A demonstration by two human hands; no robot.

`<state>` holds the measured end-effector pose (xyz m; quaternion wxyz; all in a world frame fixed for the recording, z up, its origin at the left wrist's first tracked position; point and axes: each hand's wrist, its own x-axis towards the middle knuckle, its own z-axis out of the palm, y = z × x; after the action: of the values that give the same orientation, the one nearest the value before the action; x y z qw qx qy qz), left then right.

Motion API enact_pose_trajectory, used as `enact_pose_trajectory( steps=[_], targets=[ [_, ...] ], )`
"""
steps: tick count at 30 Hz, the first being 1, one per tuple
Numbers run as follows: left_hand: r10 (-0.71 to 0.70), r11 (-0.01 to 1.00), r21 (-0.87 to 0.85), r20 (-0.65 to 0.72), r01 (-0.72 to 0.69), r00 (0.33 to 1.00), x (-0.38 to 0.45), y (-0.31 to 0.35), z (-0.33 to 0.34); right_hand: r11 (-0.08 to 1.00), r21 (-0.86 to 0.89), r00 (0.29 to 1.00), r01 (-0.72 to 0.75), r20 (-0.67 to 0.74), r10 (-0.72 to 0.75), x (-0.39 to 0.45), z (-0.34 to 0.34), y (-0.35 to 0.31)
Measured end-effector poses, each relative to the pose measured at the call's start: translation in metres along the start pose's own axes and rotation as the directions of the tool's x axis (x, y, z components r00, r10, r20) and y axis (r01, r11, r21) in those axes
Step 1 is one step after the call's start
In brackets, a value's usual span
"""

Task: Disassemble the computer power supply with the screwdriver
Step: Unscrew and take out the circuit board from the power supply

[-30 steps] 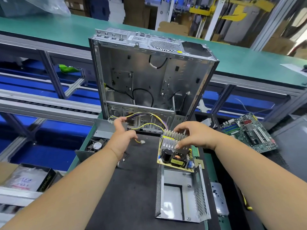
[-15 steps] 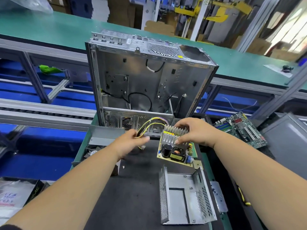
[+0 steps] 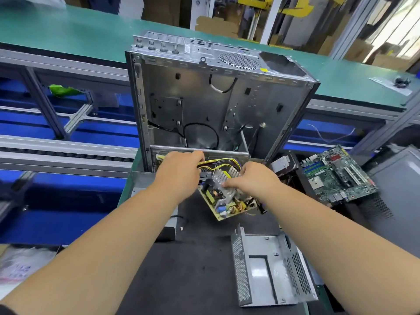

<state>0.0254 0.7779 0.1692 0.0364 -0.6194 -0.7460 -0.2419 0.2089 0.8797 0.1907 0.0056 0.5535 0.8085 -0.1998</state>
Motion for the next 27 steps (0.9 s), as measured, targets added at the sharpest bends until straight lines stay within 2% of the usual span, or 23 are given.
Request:
enact_pose_trajectory(
  steps=[4, 10, 13, 22, 27],
  targets=[
    [0.012, 0.997, 0.075, 0.026, -0.014, 1.0, 0.001, -0.006, -0.001, 0.998, -0.001, 0.998, -0.055, -0.005, 0.055, 0.004, 0.015, -0.02],
    [-0.008, 0.985, 0.172, 0.176, -0.023, 0.984, -0.005, -0.021, 0.012, 0.991, -0.07, 0.99, -0.111, 0.081, 0.116, 0.009, 0.047, -0.033],
    [-0.032, 0.982, 0.186, 0.24, -0.013, 0.97, -0.01, -0.027, 0.022, 0.99, -0.07, 0.989, -0.125, 0.069, 0.13, 0.007, 0.063, -0.033],
    [-0.015, 0.989, 0.147, 0.305, -0.032, 0.952, -0.019, -0.035, 0.035, 0.99, -0.038, 0.986, -0.136, 0.089, 0.139, 0.002, 0.08, -0.038],
    [-0.026, 0.996, 0.091, 0.301, -0.001, 0.953, -0.024, -0.037, 0.039, 0.986, -0.023, 0.987, -0.162, -0.008, 0.162, -0.001, 0.086, -0.037]
  ],
)
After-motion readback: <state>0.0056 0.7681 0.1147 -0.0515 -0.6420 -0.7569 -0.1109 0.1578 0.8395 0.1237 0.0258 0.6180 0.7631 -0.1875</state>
